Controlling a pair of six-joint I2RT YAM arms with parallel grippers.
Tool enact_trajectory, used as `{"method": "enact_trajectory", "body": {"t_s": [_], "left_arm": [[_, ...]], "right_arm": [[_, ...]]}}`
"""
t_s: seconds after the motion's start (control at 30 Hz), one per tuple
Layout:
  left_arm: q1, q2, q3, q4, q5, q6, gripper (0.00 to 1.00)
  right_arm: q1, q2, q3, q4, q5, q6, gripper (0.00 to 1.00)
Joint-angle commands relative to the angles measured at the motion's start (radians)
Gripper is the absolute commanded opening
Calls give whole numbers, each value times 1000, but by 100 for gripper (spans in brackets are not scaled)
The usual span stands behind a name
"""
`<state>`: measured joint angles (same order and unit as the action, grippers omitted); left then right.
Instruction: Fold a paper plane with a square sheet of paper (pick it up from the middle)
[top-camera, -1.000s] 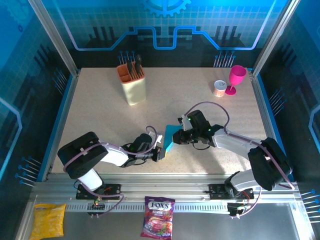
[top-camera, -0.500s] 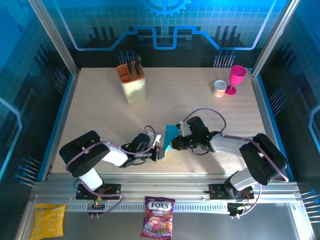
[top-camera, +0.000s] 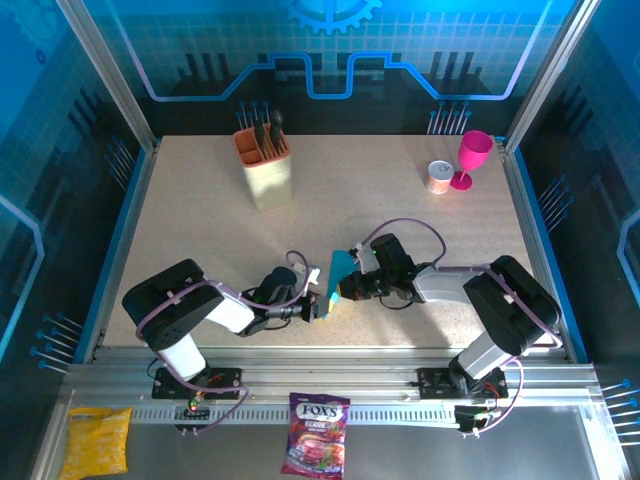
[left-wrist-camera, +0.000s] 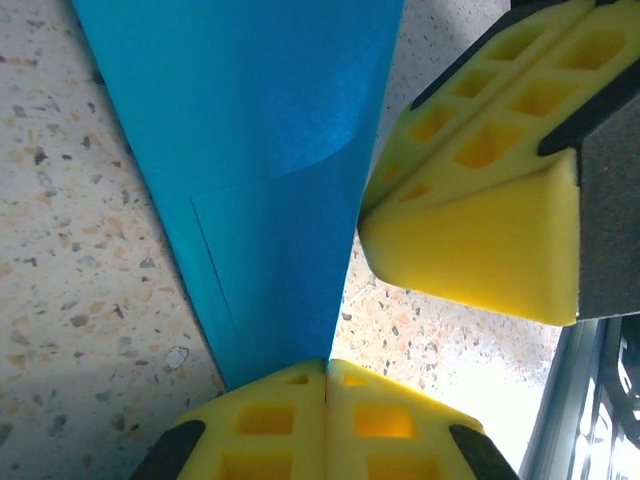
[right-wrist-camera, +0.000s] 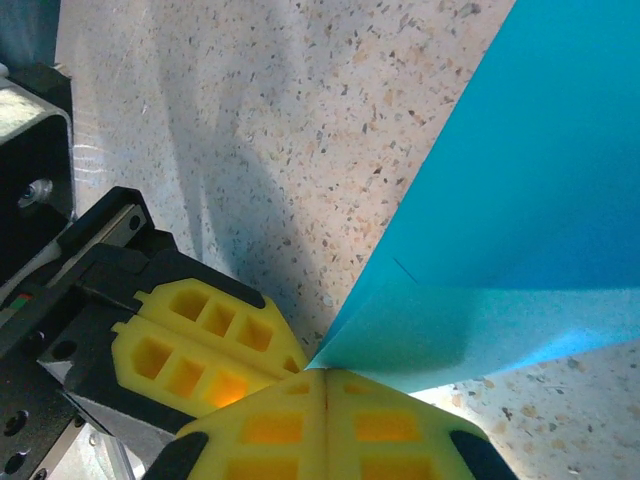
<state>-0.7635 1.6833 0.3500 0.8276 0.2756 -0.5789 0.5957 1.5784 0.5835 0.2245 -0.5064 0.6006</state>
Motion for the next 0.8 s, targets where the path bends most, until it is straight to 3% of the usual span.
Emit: {"method": "enact_trajectory", "body": {"t_s": [0.0, 0.77], "left_arm": [[15, 38, -19, -22, -3, -7, 0], [30, 58, -31, 11, 16, -16, 0]], "right_arm": [[12, 10, 6, 32, -18, -20, 5], [-3, 133, 103, 38, -15, -27, 4]]}}
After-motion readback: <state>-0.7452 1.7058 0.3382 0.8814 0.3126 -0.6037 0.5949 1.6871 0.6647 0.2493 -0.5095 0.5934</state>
